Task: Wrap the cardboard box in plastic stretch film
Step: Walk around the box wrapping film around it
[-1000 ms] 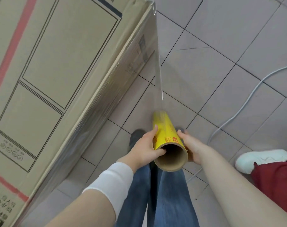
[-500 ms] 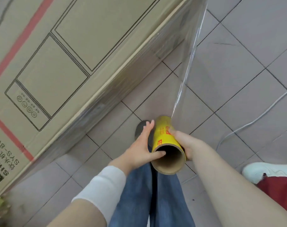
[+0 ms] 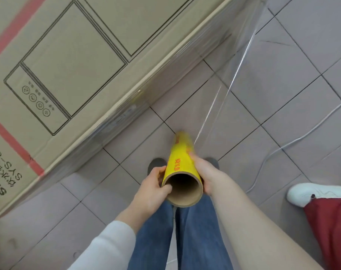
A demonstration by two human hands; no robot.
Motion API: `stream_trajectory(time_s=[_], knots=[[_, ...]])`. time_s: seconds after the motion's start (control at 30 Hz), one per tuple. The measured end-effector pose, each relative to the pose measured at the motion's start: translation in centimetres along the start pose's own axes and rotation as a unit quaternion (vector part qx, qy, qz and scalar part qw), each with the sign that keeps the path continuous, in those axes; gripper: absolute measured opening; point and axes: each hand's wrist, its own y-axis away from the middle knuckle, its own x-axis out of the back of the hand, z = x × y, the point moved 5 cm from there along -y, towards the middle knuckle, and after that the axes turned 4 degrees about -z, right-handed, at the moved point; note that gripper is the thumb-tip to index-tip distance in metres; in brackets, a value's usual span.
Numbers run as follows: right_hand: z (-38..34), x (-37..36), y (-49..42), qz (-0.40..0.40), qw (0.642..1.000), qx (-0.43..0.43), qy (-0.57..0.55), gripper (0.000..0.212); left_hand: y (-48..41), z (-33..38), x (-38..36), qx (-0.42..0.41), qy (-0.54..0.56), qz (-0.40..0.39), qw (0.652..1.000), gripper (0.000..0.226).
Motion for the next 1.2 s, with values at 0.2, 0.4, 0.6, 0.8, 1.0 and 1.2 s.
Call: stream_trajectory(time_s=[0.2,0.4,0.6,0.8,1.0,1.2], knots=[[-0.4,-3.4,0.1,-0.015,0.997,-0.032,0.068,0.051,0.0,0.8,4.0,-0.073,-0.118,-0.071,0.988,0.088],[-0.1,-3.9,-1.1,0.007,0.999,-0.031,0.021,0.07,-2.5,5.0,5.5,-0.115,-0.267,-0.045,0.956,0.045],[2.3,-7.2,-1.7,-0.007,0.998,0.007,-0.062,0.054,0.1,0.3,8.4,-0.042,-0.092,0.076,0.992,0.046],[2.2,-10.6,-2.0,0.044,0.993,-0.03,0.109,0.051,3.2,-4.8,9.2,0.007,0.034,0.073,0.997,0.042],[1.4,-10.6,-2.1,0.056,0.976,-0.074,0.195,0.063,2.1,-2.1,11.4,-0.119,-0.099,-0.028,0.988,0.065],[2.6,-10.0,-3.4,0.014,0.992,-0.024,0.125,0.064,1.1,-2.2,10.8,-0.144,-0.15,-0.032,0.978,0.038]])
